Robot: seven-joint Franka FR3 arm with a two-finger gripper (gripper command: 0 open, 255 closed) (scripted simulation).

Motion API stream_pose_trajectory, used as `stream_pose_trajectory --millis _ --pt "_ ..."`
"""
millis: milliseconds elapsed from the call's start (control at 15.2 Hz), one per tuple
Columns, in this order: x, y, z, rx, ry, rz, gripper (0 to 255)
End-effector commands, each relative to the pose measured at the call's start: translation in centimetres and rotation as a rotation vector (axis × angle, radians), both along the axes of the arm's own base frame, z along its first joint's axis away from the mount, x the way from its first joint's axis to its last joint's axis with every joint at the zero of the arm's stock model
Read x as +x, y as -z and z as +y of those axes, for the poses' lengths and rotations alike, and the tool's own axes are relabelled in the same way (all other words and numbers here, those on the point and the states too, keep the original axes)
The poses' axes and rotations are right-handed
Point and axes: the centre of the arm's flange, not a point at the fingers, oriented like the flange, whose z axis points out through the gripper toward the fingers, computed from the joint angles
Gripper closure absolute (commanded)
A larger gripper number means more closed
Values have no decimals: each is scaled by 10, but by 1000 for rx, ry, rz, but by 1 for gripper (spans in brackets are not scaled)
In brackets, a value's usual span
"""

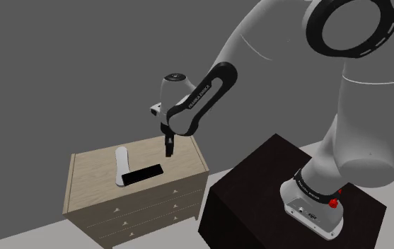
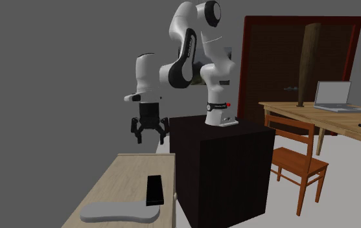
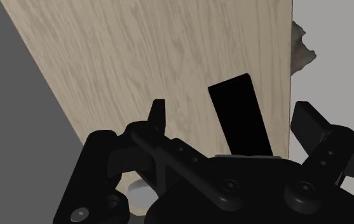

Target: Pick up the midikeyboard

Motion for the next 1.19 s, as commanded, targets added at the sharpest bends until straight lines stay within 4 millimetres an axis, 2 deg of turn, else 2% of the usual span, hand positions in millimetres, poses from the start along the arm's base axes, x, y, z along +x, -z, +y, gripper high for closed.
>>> stream_pose_trajectory --millis 0,594,1122 --pt "0 15 21 12 -43 -14 0" --pt "8 72 111 60 -227 -69 0" --pt "8 112 111 60 -227 -69 0"
